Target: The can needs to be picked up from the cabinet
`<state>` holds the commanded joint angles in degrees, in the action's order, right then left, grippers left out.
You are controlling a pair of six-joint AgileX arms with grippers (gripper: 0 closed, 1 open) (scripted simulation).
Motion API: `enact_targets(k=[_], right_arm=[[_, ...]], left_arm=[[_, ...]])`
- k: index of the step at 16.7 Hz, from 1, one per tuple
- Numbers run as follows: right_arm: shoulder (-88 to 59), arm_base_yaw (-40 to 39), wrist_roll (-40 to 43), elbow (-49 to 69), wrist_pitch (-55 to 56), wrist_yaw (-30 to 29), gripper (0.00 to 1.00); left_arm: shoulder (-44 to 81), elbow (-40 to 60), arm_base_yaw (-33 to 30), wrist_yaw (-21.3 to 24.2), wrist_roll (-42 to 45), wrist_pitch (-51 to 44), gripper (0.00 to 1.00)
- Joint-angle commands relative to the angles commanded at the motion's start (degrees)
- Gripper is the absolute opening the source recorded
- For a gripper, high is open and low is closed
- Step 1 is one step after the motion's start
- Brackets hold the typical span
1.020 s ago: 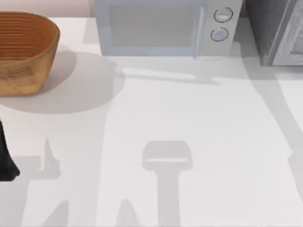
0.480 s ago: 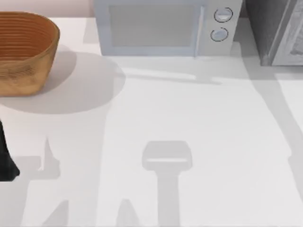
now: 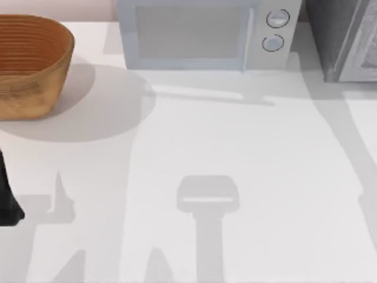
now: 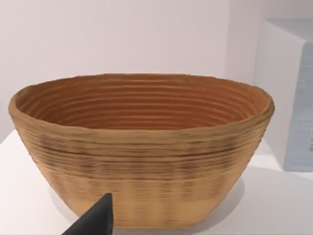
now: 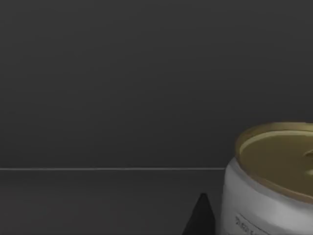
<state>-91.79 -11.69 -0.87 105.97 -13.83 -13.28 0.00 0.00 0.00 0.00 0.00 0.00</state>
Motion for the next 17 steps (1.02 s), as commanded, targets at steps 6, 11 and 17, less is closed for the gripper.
enact_targets(k=[6,11,17], right_arm=[[0.2,-0.2,-0.1,0.0,-0.2,-0.1,0.00],[9.3,-5.8,-0.1,0.0,-9.2,-5.8,0.00],[22.9,-14.3,0.1,-0.1,-23.0,-13.9,0.00]], left_arm=[[0.0,0.0,0.0,0.0,0.0,0.0,1.00],[0.0,0.0,0.0,0.0,0.0,0.0,1.00],[0.0,0.0,0.0,0.0,0.0,0.0,1.00]])
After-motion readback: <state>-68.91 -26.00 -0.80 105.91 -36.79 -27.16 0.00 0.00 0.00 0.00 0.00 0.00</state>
